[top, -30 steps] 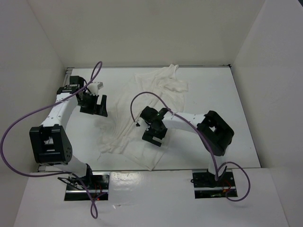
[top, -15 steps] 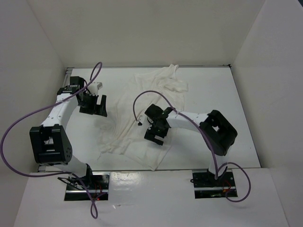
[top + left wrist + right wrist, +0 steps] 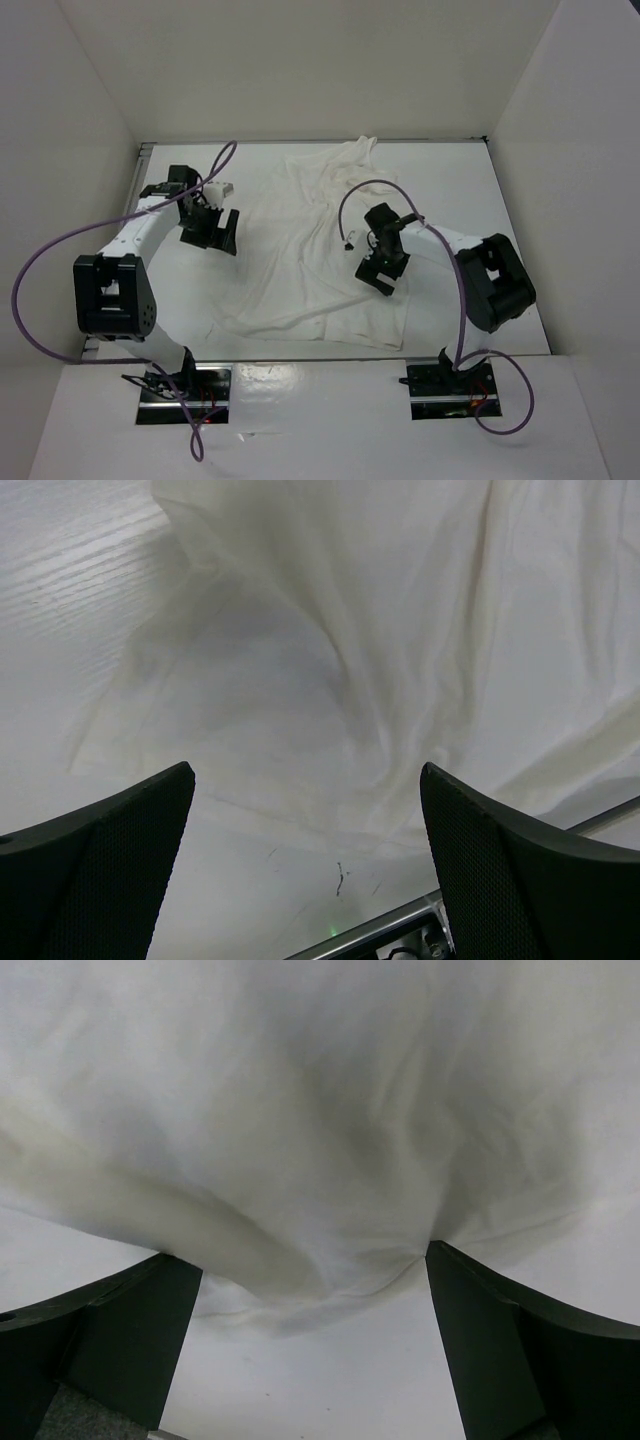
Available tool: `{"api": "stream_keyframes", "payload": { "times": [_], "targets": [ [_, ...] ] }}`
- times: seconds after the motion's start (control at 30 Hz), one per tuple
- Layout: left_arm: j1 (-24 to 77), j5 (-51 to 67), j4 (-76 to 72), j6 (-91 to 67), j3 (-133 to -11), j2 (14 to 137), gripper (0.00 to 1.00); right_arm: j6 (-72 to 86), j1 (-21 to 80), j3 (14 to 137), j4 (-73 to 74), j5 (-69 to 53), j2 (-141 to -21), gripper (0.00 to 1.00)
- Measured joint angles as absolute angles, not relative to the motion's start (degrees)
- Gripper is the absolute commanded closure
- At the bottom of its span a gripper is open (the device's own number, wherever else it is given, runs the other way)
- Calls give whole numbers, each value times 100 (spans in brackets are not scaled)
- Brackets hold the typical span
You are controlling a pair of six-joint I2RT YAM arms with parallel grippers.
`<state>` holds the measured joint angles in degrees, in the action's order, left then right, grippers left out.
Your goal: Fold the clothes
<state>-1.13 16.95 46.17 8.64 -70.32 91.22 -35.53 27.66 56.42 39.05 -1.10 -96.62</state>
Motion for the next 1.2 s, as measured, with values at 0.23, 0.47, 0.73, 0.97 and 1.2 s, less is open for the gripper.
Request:
{"api": "stream_keyframes", "payload": {
  "times": [0.23, 0.47, 0.73, 0.97, 1.2],
  "targets": [
    [193, 1288, 4615, 862, -7011, 9502, 1, -4088, 2021, 5583, 4003, 93, -9618, 0],
    [281, 1013, 4617, 871, -7011, 9585, 1, -4556, 1122, 5583, 4010, 233, -9616, 0],
    [274, 871, 4619, 904, -7011, 9852, 1, -4958, 217, 5671, 3997, 268, -9673, 0],
    [200, 790, 4630, 961, -6897, 10044, 28, -4925, 86, 5701, 3806, 64, -9537, 0],
    [180, 652, 4799, 1055, -6801, 10047, 41, -4501, 10, 5927, 3564, -287, -8842, 0]
  ]
}}
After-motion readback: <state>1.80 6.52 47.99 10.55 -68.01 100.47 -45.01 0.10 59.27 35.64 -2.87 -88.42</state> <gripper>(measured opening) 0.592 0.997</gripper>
